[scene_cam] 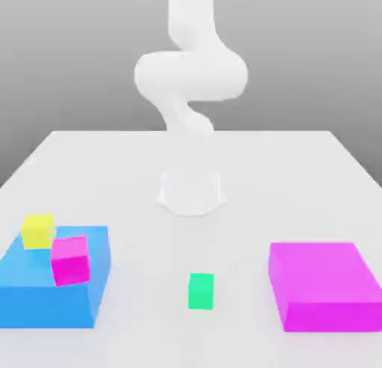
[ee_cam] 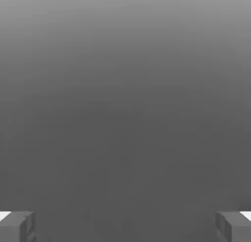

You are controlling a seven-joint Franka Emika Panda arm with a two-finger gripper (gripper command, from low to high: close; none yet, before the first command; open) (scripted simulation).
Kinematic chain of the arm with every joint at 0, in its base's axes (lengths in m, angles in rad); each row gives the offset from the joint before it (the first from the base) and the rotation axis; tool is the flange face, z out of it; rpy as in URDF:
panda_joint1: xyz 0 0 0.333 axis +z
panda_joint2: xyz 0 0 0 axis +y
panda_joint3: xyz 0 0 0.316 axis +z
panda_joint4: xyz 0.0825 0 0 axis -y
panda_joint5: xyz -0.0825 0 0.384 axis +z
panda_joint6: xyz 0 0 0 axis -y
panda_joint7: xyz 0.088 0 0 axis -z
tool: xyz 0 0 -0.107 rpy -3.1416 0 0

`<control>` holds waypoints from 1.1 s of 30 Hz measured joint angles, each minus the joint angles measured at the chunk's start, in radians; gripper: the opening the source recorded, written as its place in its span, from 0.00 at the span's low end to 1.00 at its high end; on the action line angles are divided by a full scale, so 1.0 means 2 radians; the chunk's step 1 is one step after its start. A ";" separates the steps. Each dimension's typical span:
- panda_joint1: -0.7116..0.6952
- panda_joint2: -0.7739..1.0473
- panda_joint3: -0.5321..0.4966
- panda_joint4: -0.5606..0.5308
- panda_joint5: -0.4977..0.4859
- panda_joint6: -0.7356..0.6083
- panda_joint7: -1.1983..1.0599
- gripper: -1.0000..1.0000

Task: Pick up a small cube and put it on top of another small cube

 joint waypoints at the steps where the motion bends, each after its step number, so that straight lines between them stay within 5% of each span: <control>1: 0.009 0.020 -0.001 0.005 0.003 0.003 -0.012 0.50; 18: 0.111 0.329 0.024 0.089 0.033 0.046 -0.183 0.50; 33: 0.187 0.600 0.057 0.161 -0.041 0.087 -0.268 0.50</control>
